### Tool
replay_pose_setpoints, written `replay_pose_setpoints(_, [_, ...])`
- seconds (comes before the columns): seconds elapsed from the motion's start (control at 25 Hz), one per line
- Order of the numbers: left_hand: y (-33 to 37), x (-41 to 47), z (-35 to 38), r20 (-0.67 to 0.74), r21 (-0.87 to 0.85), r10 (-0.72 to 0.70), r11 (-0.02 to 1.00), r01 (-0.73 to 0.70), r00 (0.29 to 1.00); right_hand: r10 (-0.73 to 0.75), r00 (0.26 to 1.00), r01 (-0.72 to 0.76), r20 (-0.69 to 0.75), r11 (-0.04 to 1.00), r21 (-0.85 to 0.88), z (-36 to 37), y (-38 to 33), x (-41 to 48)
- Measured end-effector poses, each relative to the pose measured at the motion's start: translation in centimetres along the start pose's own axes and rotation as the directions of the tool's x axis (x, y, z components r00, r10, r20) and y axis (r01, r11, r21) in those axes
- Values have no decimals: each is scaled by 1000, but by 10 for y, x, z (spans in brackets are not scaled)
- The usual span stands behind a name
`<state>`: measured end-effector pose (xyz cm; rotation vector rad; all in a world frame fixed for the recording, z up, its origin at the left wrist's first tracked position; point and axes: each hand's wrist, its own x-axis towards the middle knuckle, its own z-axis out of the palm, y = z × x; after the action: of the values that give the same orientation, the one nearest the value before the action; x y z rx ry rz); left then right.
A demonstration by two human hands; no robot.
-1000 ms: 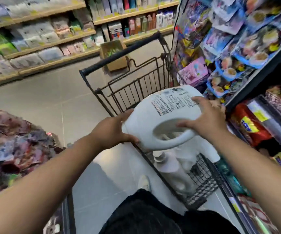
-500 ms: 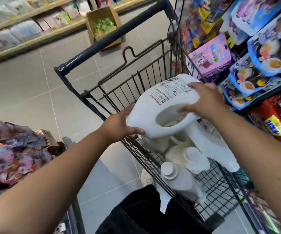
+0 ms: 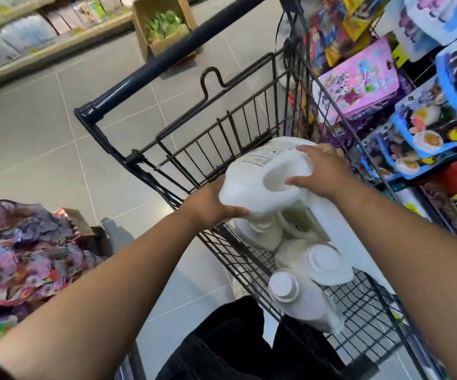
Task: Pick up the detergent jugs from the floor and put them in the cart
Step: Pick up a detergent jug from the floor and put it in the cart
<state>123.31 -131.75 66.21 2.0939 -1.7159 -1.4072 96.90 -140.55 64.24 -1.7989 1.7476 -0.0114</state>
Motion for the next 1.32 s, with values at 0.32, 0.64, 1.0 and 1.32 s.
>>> replay_pose_setpoints(0.32, [16,3,5,-84,181,56,983,-40,995,40,987,-25,-156,995,101,18,2,-23])
replay_pose_setpoints(0.64, [80,-17,20,-53,209,336,925,-319,940,168,941,-79,-294,954,290,-6,17,-91])
replay_pose_setpoints(1.0, [168,-95,98,108,106,639,755,-648,762,440,783,-204,-440,850,486,-49,82,-286])
replay_pose_setpoints(1.32, [235,-236,239,337,37,764,573,-819,550,639,583,-282,-502,738,613,-31,152,-510])
